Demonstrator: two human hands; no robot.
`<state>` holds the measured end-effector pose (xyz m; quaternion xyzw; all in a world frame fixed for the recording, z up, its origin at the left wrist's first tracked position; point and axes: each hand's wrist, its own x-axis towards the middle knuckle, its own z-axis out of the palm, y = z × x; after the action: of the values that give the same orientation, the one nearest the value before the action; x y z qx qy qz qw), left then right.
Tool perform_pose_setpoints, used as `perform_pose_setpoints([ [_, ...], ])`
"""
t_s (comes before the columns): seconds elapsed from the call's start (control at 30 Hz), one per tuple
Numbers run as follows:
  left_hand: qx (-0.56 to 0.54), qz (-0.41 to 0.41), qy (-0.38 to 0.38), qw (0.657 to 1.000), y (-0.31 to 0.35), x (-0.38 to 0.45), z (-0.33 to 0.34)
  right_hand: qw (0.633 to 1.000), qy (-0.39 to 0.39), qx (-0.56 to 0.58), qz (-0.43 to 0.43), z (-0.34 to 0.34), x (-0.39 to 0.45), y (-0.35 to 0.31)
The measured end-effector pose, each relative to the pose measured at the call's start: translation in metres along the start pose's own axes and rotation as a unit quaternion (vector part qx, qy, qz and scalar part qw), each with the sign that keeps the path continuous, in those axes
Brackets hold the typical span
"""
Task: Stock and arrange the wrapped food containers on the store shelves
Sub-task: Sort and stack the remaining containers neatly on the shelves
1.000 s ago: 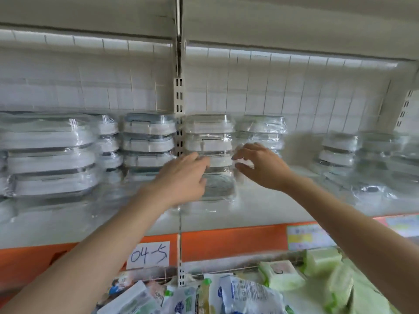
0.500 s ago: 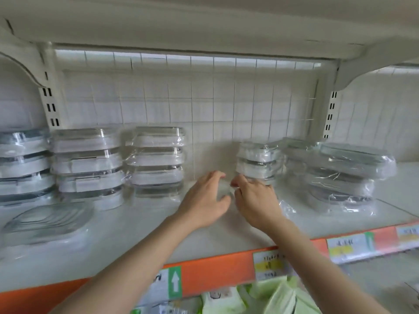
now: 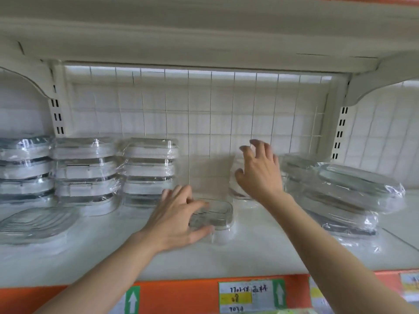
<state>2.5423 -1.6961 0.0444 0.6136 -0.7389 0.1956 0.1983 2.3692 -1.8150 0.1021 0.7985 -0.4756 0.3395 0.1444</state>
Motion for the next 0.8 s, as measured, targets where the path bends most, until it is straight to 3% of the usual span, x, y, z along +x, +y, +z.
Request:
perform_pose_setpoints([
  [0.1, -0.041, 0.0, 0.011, 0.999, 0.003, 0.0, 0.005, 0.994, -0.079, -0.048, 0.057, 0.022, 0.009, 0.014],
  [0.17, -0.085, -0.018, -0.033, 0.996, 0.002, -0.001, 0.01, 0.995, -0.044, -0.054, 0.065, 0.035, 0.002, 0.014],
  [0.27, -0.089, -0.049, -0.085, 0.991, 0.004, 0.001, 0.01, 0.997, 0.009, -0.08, 0.013, 0.038, -0.007, 0.005],
  [0.43, -0.101, -0.094, -0.112, 0.984, 0.008, -0.001, -0.002, 0.992, 0.015, -0.085, -0.092, 0.018, -0.027, -0.017],
  [0.57, -0.101, -0.135, -0.127, 0.977, -0.024, -0.031, -0.021, 0.969, 0.143, -0.035, -0.2, -0.01, -0.053, -0.049],
  [0.7, -0.109, -0.157, -0.169, 0.967, -0.05, -0.067, -0.04, 0.964, 0.115, -0.1, -0.219, -0.015, -0.083, -0.073],
  [0.8, -0.121, -0.142, -0.225, 0.956, -0.054, -0.075, -0.042, 0.97, 0.026, -0.123, -0.207, -0.01, -0.098, -0.085],
])
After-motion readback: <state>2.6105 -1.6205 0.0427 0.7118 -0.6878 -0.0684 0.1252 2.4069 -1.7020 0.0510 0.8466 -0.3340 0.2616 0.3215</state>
